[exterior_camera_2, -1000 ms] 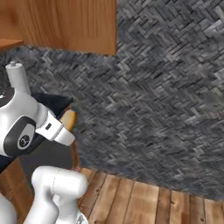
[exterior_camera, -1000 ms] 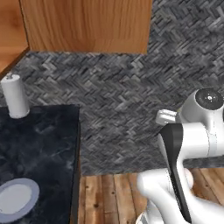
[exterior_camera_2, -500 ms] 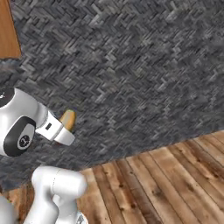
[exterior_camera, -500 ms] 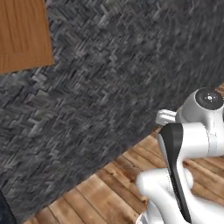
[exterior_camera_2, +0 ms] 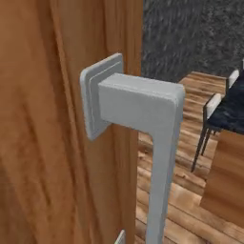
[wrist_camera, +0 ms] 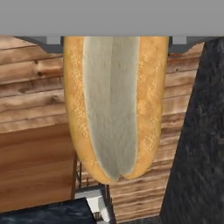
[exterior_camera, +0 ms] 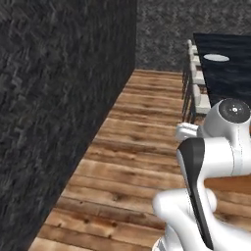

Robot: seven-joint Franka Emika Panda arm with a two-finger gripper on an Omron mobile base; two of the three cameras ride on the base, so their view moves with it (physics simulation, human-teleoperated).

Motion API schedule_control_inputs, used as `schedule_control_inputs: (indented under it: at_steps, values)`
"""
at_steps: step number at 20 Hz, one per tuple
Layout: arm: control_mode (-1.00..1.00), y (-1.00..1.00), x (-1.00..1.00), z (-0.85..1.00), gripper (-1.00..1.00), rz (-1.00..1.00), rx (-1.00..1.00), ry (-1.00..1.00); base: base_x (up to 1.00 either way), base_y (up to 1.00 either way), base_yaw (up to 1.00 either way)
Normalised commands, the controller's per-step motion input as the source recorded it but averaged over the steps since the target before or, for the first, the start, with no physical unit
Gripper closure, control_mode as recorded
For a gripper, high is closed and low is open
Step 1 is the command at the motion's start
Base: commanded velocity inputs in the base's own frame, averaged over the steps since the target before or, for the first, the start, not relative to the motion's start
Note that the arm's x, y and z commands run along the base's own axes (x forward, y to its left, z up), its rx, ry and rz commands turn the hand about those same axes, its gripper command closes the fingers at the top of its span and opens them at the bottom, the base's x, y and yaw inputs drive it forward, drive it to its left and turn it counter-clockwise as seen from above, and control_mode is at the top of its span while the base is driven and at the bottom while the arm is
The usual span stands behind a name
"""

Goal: Move the hot dog bun to the plate on the dining table and place the condiment next to that plate. Then navigate to the fridge and take the sausage and place it on the plate as well.

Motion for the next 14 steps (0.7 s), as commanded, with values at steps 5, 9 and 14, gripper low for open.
schedule_control_inputs:
  at_steps: [5, 9, 14]
  values:
    - [1.0, 0.0, 0.0, 0.0, 1.0, 0.0, 0.0, 0.0, 0.41, -0.11, -0.43]
    - [1.0, 0.0, 0.0, 0.0, 1.0, 0.0, 0.0, 0.0, 1.0, 0.0, -0.34]
    - [1.0, 0.0, 0.0, 0.0, 1.0, 0.0, 0.0, 0.0, 1.0, 0.14, -0.38]
